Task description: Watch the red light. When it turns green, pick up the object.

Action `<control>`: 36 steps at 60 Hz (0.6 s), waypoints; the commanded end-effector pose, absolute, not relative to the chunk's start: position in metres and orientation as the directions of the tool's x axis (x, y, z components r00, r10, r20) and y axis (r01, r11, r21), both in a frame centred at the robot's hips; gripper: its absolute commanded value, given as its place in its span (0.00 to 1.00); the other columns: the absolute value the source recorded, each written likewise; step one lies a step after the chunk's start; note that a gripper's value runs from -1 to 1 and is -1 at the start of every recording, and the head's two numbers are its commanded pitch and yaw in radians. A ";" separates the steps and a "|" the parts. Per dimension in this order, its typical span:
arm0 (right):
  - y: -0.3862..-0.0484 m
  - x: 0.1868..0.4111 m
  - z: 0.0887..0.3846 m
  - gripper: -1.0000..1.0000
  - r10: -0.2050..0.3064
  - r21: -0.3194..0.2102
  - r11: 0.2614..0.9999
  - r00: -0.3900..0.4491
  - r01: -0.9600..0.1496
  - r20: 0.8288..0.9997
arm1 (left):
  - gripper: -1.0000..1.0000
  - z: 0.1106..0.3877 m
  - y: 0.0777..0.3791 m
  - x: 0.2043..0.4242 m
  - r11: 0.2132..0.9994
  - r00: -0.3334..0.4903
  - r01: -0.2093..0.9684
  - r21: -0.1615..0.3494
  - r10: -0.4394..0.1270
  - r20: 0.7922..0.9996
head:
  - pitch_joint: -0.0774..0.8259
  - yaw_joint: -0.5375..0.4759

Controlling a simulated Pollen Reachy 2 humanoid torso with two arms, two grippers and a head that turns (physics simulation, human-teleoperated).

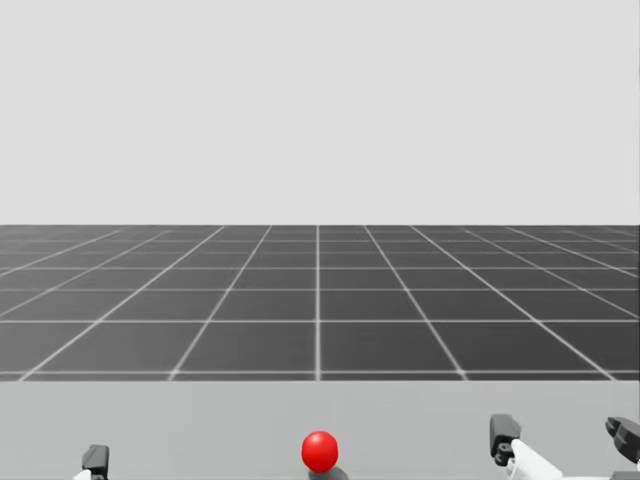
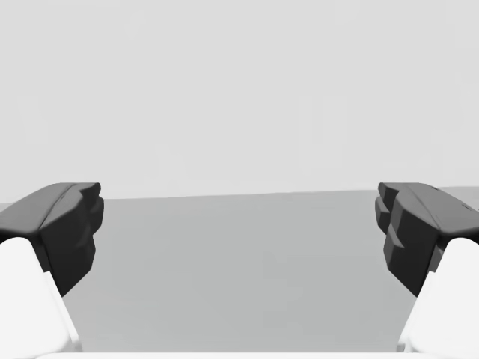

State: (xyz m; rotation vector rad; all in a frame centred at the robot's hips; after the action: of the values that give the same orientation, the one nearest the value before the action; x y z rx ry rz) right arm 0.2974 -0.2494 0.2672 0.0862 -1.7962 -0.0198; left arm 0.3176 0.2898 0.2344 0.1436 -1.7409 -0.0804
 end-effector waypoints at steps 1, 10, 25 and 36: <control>-0.249 0.294 0.268 0.00 -0.114 0.117 0.993 -0.213 -0.002 0.970 | 0.00 0.234 0.293 0.318 0.990 -0.160 -0.063 0.129 -0.137 0.977 | 0.10 0.52; -0.249 0.295 0.269 0.00 -0.115 0.104 0.992 -0.169 -0.072 0.979 | 0.00 0.234 0.292 0.318 0.989 -0.161 -0.065 0.130 -0.139 0.977 | 0.11 0.53; -0.249 0.297 0.266 0.00 -0.100 0.091 0.994 -0.170 -0.055 0.980 | 0.00 0.234 0.293 0.318 0.990 -0.153 -0.071 0.123 -0.133 0.979 | 0.31 0.52; -0.248 0.299 0.263 0.00 -0.072 0.065 0.997 -0.161 -0.053 0.984 | 0.00 0.235 0.292 0.318 0.989 -0.147 -0.073 0.128 -0.138 0.979 | 0.47 0.52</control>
State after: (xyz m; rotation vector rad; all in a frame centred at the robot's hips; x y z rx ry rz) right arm 0.2979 -0.2489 0.2654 0.1049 -1.7406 -0.0273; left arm 0.3181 0.2924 0.2344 0.1549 -1.7238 -0.0572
